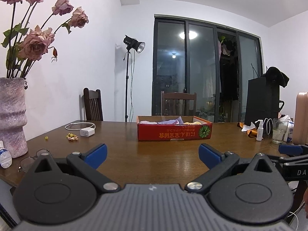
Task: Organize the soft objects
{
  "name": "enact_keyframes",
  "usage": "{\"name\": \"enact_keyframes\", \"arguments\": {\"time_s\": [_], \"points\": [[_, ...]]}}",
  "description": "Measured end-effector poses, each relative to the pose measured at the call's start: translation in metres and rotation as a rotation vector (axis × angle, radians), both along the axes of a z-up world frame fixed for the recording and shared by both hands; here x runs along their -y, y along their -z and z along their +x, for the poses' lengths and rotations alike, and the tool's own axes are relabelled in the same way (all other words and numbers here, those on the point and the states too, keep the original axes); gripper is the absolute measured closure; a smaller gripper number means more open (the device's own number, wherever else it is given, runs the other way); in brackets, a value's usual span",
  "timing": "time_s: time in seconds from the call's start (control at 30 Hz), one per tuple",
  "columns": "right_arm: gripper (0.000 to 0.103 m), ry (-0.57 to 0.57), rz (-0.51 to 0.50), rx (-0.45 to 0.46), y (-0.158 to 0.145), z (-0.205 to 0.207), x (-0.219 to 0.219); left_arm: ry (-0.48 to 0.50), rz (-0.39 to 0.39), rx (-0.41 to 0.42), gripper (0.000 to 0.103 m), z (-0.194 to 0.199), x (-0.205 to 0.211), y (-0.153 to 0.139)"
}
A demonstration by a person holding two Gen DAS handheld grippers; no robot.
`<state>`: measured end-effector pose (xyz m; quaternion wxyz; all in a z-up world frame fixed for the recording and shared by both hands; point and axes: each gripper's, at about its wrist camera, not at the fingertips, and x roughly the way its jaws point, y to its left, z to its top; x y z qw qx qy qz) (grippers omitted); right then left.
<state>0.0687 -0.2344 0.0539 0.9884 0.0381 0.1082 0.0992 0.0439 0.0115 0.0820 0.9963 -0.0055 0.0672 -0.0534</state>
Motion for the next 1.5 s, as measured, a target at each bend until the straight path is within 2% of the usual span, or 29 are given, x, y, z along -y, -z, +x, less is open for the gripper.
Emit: {"name": "enact_keyframes", "arguments": {"time_s": [0.17, 1.5], "points": [[0.000, -0.001, 0.003, -0.005, -0.0005, 0.0015, 0.0009, 0.016, -0.020, -0.019, 0.000, 0.0013, -0.0004, 0.0000], [0.000, 0.003, 0.012, -0.013, 0.0049, 0.0022, 0.0035, 0.012, -0.004, -0.026, 0.000, 0.0018, 0.0037, 0.0008]]}}
